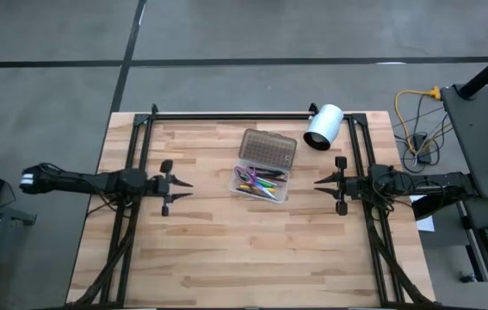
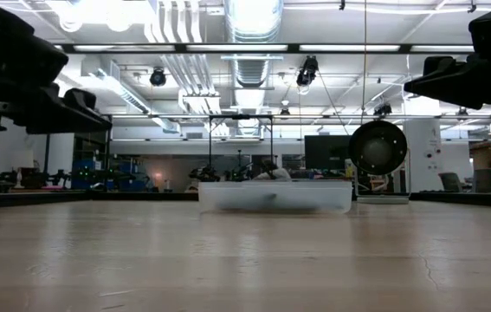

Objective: Pick & place school supplies into a supply box
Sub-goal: Return to Home Position

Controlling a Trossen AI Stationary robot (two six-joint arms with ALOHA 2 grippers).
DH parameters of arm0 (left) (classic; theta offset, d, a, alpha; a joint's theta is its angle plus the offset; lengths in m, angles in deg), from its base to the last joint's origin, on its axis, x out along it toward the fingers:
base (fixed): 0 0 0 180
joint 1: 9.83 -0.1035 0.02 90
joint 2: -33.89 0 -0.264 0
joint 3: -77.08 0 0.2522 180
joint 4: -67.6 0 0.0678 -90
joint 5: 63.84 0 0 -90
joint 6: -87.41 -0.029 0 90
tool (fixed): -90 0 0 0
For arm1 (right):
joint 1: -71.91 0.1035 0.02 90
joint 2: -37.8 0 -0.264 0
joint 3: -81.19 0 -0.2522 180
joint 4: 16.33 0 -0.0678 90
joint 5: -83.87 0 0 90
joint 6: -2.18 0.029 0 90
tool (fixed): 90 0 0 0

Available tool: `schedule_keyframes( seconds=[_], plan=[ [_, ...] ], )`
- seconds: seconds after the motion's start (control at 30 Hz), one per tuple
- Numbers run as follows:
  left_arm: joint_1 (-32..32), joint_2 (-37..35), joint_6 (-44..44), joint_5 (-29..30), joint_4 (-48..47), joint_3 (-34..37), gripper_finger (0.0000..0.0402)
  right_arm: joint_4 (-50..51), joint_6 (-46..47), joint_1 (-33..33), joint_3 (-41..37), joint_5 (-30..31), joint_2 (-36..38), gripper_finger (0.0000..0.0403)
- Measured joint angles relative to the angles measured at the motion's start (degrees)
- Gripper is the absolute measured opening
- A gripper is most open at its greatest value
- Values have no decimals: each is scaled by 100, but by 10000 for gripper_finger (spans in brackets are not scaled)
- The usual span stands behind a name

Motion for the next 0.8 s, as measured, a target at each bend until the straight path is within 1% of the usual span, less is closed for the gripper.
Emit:
schedule_keyframes(
  seconds=[0.37,0.8],
  plan=[
    [0,467,0,2,-2,0,100,0,0,2,0,-1,0,68],
    [0,703,1,3,-4,2,100,0,0,2,-1,-1,2,68]
  ],
)
